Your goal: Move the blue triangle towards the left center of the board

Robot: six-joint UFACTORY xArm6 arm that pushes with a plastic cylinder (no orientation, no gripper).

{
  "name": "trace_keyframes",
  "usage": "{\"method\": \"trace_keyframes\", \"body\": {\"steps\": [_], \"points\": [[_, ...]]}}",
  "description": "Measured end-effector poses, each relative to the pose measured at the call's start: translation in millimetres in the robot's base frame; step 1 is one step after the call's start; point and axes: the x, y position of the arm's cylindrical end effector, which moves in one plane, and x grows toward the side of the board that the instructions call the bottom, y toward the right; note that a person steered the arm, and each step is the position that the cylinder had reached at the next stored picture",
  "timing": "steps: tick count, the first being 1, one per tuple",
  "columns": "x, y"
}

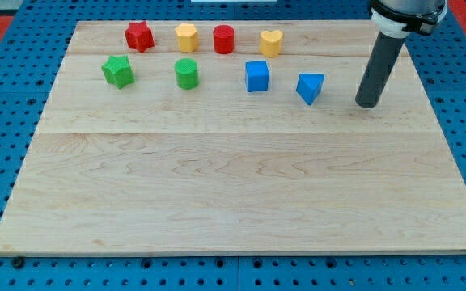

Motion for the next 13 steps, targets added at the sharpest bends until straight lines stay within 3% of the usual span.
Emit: {"method": "trace_keyframes", "body": {"steps": [2, 3, 4, 5, 7, 9, 10, 12, 13], "points": [[-43, -28], [-43, -79], [5, -131], [52, -120], [47, -104], [58, -16], [69, -32], [69, -150], [76, -138]]}}
